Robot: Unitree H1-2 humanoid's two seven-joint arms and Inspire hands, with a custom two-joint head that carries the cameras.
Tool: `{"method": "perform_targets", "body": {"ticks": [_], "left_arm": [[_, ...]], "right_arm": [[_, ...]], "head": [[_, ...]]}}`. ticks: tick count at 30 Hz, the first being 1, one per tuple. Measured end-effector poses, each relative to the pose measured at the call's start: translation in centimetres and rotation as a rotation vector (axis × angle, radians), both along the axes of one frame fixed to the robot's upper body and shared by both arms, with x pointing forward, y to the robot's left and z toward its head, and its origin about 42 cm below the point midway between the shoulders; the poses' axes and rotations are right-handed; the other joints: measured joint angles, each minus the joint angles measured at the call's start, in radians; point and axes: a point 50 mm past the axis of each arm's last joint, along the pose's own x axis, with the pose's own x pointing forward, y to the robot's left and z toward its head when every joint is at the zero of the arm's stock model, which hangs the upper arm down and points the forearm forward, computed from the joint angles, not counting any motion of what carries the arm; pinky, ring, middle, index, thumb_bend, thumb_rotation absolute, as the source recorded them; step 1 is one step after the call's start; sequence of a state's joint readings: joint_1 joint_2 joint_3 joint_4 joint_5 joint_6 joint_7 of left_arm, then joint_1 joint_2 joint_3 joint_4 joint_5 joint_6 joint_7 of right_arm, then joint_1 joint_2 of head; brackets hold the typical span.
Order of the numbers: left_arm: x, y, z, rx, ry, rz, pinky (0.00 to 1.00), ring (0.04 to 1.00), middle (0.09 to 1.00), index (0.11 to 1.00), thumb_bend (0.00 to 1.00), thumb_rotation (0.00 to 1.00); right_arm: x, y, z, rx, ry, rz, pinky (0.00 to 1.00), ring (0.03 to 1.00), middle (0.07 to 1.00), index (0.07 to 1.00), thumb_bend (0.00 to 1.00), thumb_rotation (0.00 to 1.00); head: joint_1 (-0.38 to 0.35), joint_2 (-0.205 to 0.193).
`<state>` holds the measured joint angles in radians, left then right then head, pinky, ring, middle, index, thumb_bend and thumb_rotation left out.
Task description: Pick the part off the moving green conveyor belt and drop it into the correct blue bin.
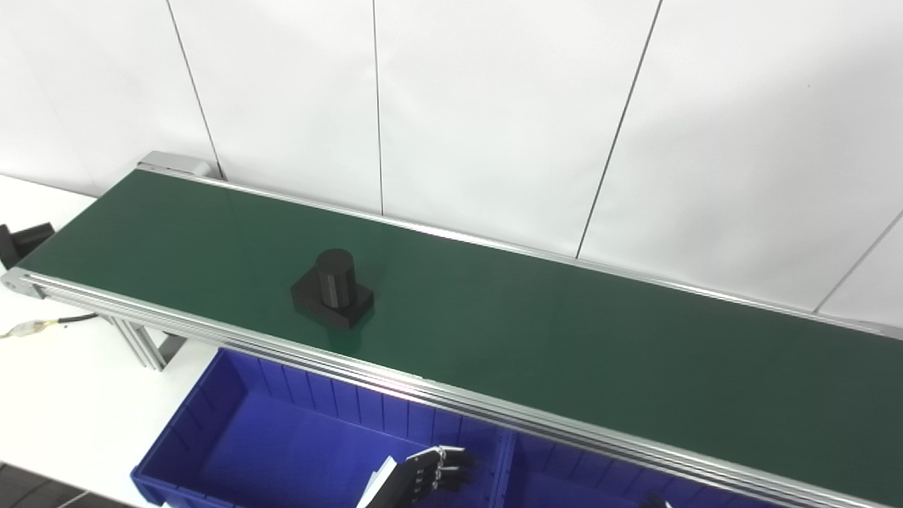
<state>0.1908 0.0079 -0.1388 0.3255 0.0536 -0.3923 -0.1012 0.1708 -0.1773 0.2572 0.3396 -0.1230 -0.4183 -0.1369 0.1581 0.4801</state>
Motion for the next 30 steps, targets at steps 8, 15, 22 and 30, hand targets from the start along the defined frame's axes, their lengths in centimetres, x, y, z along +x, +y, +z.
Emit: {"method": "perform_targets", "body": {"ticks": [8,15,22,30], "left_arm": [[0.0,0.6,0.2,0.011,-0.009,-0.007,0.76,0.735,0.779,0.734,0.68,0.0],[0.1,0.7,0.5,0.004,-0.017,-0.019,0.78,0.753,0.794,0.751,0.64,0.0],[0.4,1.3,1.1,-0.011,-0.034,-0.015,0.85,0.77,0.809,0.764,0.58,0.0],[0.4,2.7,1.1,0.002,-0.033,-0.025,0.85,0.787,0.814,0.781,0.56,0.0]], "right_arm": [[0.0,0.5,0.3,-0.001,-0.015,0.003,0.74,0.824,0.857,0.893,0.63,0.0],[0.2,0.7,0.6,-0.006,-0.032,-0.007,0.74,0.814,0.849,0.885,0.64,0.0],[0.3,1.6,0.8,0.011,-0.043,0.002,0.75,0.813,0.847,0.876,0.66,0.0],[0.3,2.6,0.9,-0.001,-0.054,0.005,0.74,0.808,0.837,0.87,0.67,0.0]], "head": [[-0.037,0.02],[-0.107,0.069],[-0.185,0.075],[-0.251,0.074]]}}
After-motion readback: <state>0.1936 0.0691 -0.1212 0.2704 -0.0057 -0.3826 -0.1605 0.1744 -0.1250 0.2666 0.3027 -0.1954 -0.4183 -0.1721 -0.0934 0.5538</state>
